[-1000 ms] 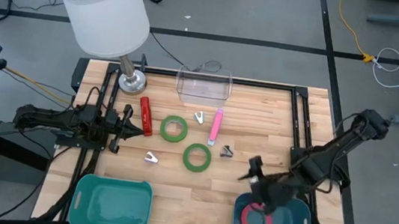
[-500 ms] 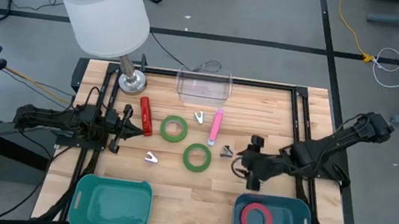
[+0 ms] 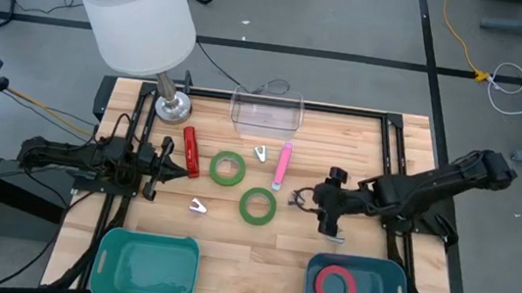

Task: Pick and place Stapler, Stapler remover, tape
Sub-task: Put the black staple remover into the transparent bin

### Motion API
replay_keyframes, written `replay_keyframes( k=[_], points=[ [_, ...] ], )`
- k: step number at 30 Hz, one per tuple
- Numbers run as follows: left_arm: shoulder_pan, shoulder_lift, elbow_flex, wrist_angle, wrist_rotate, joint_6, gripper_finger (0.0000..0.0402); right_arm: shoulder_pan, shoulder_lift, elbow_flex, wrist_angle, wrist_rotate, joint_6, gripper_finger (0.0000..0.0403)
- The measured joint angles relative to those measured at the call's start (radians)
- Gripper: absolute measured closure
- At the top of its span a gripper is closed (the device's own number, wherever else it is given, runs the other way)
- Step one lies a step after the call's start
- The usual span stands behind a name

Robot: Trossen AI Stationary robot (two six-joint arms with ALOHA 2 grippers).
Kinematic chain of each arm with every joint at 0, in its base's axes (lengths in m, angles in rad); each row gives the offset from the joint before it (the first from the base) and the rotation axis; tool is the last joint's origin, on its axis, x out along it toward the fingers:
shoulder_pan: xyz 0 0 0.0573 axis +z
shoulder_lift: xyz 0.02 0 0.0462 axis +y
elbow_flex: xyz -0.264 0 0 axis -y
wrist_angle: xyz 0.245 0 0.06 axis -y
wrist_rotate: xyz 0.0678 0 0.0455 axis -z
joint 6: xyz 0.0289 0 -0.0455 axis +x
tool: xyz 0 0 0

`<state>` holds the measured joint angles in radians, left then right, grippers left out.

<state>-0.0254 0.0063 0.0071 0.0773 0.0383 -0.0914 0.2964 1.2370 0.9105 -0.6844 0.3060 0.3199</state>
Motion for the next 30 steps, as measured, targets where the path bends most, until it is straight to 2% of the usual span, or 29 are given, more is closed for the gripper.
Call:
replay_keyframes(
  k=[4, 10, 15, 30],
  points=[
    [0.0, 0.0, 0.0, 0.0, 0.0, 0.0, 0.0399, -0.034, 0.022, -0.004, 0.025, -0.076, 0.001, 0.0125],
    [0.0, 0.0, 0.0, 0.0, 0.0, 0.0, 0.0399, -0.057, 0.044, -0.004, 0.104, -0.099, -0.027, 0.0082],
    [0.0, 0.0, 0.0, 0.0, 0.0, 0.0, 0.0399, -0.085, 0.055, -0.004, 0.149, -0.158, -0.073, 0.0058],
    [0.0, 0.0, 0.0, 0.0, 0.0, 0.0, 0.0399, -0.104, 0.058, -0.005, 0.186, -0.166, -0.19, 0.0051]
  ],
)
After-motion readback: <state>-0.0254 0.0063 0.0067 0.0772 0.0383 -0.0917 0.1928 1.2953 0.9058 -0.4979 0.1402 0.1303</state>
